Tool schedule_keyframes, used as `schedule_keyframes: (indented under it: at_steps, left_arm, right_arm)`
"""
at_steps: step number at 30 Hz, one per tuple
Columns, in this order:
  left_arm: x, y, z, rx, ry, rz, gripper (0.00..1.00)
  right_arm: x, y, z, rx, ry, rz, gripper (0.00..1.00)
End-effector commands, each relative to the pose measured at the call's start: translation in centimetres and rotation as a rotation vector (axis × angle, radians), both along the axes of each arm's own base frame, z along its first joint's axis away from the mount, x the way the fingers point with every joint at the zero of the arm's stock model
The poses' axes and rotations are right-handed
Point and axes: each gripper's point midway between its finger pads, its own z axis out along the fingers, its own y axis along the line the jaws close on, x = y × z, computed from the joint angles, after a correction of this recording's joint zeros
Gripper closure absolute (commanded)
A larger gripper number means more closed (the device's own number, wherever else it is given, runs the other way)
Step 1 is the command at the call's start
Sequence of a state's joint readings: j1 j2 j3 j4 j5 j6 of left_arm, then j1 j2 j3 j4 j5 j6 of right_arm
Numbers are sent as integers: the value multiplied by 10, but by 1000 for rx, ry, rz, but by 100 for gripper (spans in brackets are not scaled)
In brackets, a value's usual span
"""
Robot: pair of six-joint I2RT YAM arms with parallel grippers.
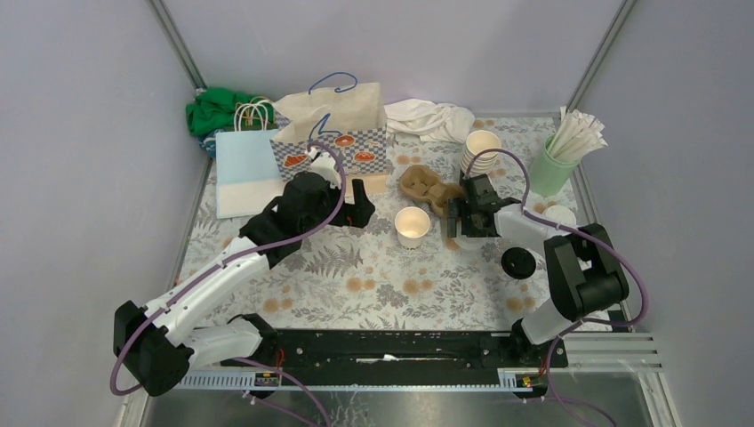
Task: Pack the takeout coffee
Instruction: Close the cup lid on the coffee cup.
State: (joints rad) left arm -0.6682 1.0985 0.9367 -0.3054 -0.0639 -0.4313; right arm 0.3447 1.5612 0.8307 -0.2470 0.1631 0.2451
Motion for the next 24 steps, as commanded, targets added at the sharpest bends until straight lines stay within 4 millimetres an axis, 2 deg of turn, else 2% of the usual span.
schedule_keyframes:
  at_steps: [1, 3, 9, 16, 24]
  left_arm:
    - [6, 0, 35, -31, -83, -6, 1]
    - [7, 0, 37, -33, -85, 0, 1]
    - [9, -1, 41, -36, -88, 7, 1]
    - [10, -3, 40, -44, -81, 9, 1]
    - [11, -7, 36, -55, -67, 3, 1]
  right_arm:
    - [25, 3, 10, -6, -57, 5, 0]
    - [27, 0, 9, -23, -60, -6, 1]
    - [31, -1, 9, -35, -62, -5, 15]
    - [27, 2, 14, -12, -64, -7, 17]
    - [-1, 0, 30, 32, -38, -17, 15]
